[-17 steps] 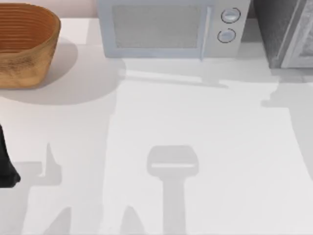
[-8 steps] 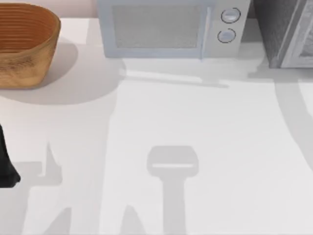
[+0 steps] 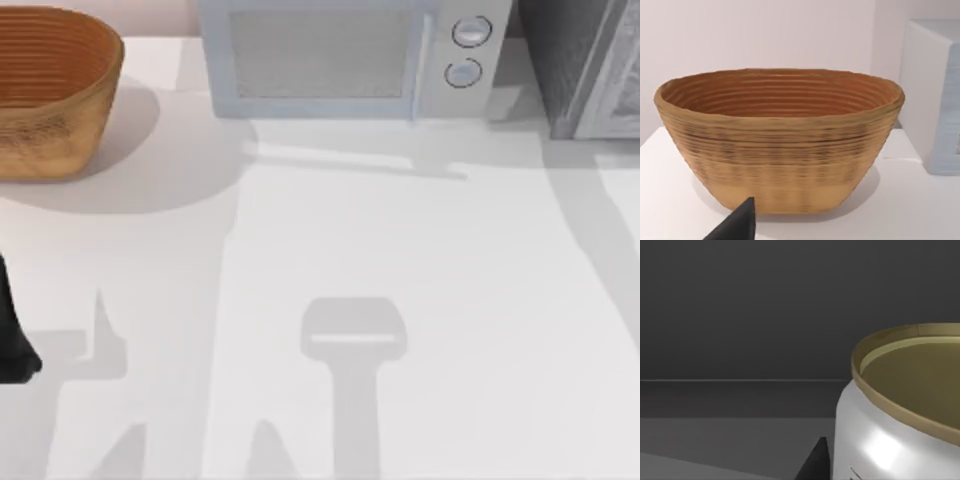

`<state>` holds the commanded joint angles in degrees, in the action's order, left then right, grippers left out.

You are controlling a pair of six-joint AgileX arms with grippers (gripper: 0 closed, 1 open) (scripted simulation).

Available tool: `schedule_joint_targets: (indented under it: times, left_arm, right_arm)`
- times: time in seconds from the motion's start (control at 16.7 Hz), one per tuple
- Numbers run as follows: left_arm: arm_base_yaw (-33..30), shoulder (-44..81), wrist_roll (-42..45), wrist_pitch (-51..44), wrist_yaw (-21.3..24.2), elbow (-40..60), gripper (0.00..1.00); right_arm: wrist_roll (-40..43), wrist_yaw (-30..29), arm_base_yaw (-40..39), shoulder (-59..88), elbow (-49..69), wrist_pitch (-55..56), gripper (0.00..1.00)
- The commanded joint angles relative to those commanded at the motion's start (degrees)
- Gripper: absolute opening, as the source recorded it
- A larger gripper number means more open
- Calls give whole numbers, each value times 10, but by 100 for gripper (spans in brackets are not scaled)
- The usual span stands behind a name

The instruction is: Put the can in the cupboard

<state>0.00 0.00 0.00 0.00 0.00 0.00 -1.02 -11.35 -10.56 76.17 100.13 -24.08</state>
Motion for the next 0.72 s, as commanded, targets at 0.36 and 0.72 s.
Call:
schedule_joint_targets:
  times: [0.36,0.72]
  left_arm:
    - [0,0,0,0,0,0,100]
    - [0,0,0,0,0,0,100]
  right_arm:
    - [-1,0,2,2,3,0,0]
    - [-1,7,8,75,102,-25,0]
